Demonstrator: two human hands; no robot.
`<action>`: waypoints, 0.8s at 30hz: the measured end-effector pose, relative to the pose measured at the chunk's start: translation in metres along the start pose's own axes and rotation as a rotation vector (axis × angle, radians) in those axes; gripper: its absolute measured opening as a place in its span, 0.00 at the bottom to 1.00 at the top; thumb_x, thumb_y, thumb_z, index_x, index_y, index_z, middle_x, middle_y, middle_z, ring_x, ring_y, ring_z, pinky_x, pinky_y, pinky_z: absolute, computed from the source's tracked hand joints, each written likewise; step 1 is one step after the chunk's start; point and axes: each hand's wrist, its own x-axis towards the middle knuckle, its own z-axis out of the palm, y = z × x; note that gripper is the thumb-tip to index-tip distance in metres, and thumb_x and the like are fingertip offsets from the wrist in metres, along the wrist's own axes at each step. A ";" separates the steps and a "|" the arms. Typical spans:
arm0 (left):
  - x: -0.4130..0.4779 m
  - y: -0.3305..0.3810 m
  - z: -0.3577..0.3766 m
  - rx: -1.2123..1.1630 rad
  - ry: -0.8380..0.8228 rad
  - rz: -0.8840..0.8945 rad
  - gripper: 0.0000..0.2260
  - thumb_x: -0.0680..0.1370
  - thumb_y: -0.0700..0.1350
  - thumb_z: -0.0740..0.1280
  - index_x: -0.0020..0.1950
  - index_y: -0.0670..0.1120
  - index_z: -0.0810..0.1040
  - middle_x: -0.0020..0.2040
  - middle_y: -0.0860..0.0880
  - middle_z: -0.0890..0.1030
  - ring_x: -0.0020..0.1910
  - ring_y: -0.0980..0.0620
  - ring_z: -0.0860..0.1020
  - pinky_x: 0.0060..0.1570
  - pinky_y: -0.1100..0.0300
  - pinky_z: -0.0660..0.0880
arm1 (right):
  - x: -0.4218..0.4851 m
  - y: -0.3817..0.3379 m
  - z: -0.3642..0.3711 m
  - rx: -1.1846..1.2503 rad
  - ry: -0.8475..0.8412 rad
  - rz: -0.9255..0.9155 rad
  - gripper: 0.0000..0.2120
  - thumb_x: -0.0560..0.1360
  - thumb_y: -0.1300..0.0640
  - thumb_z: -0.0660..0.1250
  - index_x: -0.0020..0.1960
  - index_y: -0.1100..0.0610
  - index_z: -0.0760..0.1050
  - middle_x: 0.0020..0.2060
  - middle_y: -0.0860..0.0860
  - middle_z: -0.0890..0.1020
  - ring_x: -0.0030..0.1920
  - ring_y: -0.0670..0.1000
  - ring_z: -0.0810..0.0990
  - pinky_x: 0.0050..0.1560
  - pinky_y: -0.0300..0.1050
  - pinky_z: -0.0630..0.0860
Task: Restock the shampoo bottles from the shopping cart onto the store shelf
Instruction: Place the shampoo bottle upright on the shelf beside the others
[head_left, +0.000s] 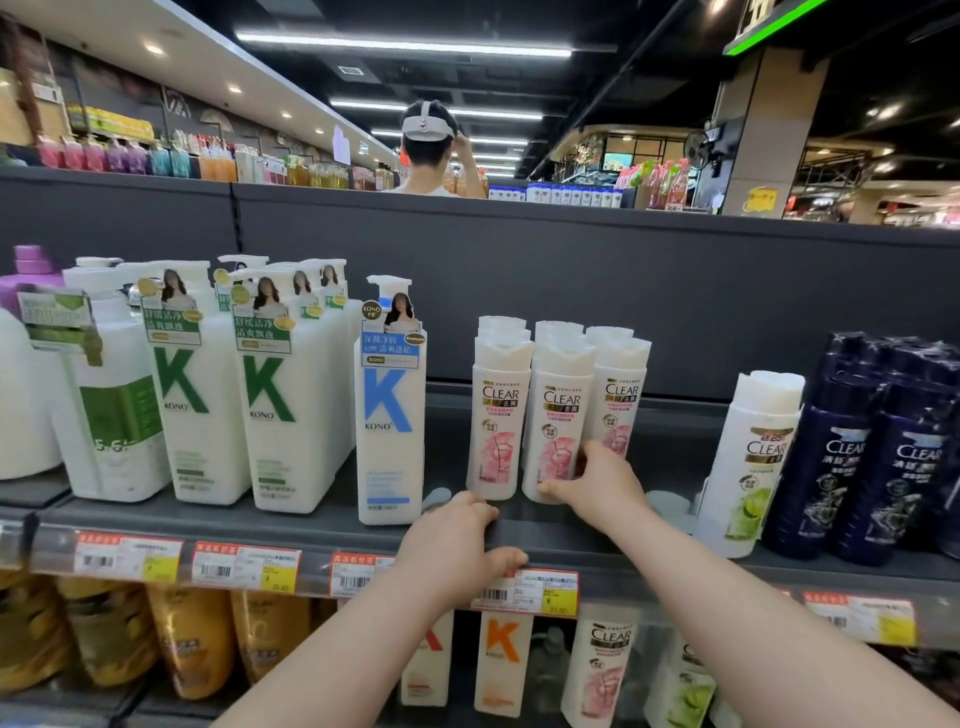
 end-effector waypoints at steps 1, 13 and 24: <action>0.000 0.000 0.000 0.003 -0.002 0.002 0.30 0.74 0.61 0.64 0.72 0.50 0.66 0.68 0.54 0.68 0.65 0.53 0.70 0.63 0.56 0.69 | 0.000 0.000 0.000 0.000 -0.001 0.002 0.21 0.69 0.52 0.74 0.60 0.53 0.72 0.58 0.51 0.79 0.59 0.53 0.76 0.51 0.43 0.70; -0.005 0.003 -0.002 0.063 -0.001 -0.014 0.28 0.75 0.61 0.62 0.72 0.50 0.65 0.68 0.54 0.68 0.63 0.53 0.71 0.59 0.56 0.72 | -0.036 -0.001 -0.019 0.057 0.003 -0.051 0.28 0.70 0.51 0.72 0.67 0.54 0.67 0.64 0.50 0.75 0.62 0.51 0.74 0.57 0.44 0.71; -0.082 0.038 0.030 0.126 0.182 0.220 0.26 0.76 0.60 0.62 0.71 0.50 0.65 0.70 0.51 0.66 0.68 0.51 0.67 0.63 0.55 0.68 | -0.189 0.060 -0.080 -0.257 0.062 -0.029 0.28 0.73 0.48 0.69 0.70 0.47 0.65 0.69 0.48 0.68 0.69 0.50 0.67 0.67 0.48 0.68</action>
